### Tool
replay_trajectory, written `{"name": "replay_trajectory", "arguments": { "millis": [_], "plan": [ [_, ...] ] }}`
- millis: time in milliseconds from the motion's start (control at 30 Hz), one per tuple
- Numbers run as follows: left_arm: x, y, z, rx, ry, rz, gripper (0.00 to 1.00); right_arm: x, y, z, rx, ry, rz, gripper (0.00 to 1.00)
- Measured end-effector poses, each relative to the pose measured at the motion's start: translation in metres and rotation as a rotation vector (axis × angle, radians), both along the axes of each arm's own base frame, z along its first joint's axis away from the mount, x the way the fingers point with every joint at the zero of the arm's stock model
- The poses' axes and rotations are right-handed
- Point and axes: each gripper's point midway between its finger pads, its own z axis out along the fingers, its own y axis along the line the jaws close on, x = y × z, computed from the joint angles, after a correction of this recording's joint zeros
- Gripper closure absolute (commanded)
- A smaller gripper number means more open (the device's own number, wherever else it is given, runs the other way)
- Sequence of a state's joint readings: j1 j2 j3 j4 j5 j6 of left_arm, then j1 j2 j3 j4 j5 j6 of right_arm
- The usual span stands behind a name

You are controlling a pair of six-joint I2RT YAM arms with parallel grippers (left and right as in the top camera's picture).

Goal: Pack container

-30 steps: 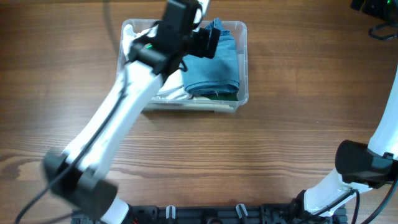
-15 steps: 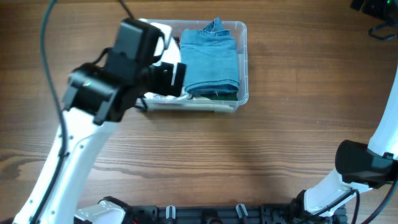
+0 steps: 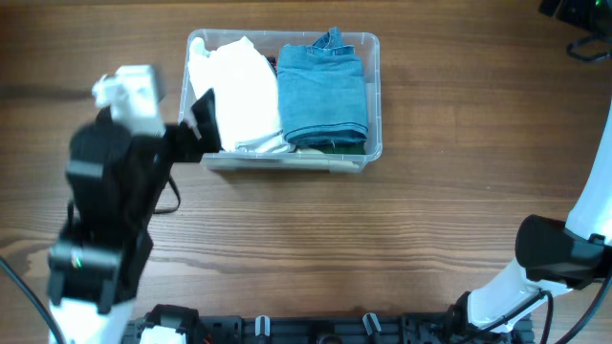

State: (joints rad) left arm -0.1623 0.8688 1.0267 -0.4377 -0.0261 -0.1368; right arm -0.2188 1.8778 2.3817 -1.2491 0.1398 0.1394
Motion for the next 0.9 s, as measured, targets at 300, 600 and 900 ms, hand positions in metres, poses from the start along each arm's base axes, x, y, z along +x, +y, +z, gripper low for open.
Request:
{"name": "replay_trajectory", "arguments": {
  "millis": [300,600,900],
  "plan": [
    [-0.045,0.028,-0.051,-0.047,-0.314,0.011,0.00,0.000,0.000,0.000,0.000,0.000,0.000,0.00],
    [-0.068,0.026,-0.102,-0.055,-0.344,-0.008,0.00,0.000,0.000,0.000,0.000,0.000,0.000,0.00],
    [-0.072,0.028,-0.135,-0.074,-0.345,0.006,0.00,0.000,0.000,0.000,0.000,0.000,0.000,0.00]
  ]
}}
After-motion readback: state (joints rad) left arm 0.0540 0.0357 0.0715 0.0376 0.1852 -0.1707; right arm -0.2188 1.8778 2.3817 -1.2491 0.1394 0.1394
